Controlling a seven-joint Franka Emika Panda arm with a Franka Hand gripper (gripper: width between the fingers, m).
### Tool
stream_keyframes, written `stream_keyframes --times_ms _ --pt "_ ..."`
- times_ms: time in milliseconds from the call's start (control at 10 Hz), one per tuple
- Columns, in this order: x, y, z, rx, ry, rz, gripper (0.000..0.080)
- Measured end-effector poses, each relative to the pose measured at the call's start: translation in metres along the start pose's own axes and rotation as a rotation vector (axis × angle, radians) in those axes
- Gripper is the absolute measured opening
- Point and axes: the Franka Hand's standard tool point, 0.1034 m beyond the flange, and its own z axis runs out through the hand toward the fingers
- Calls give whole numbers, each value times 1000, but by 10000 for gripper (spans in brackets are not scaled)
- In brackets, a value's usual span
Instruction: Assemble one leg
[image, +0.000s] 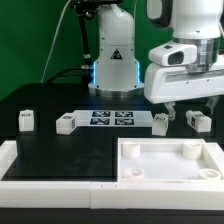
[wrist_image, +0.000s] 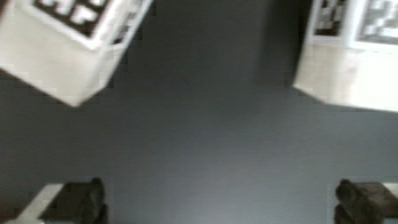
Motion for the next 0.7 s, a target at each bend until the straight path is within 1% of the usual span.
stream_keyframes --times_ms 100,200,300,400,500,600,700 --pt "2 -2 -1 1 14 -5 649" --pt "-3 0 1 -3 -43 -4 649" --pt "-2 0 0 -5 -59 -4 649" --pt "-6 1 0 -9 -115 -4 649" --pt "-12 2 -1 -16 -248 -4 649" --pt "-15 -3 1 -34 -359 28 649" --pt "-22 -12 3 -51 -466 41 649"
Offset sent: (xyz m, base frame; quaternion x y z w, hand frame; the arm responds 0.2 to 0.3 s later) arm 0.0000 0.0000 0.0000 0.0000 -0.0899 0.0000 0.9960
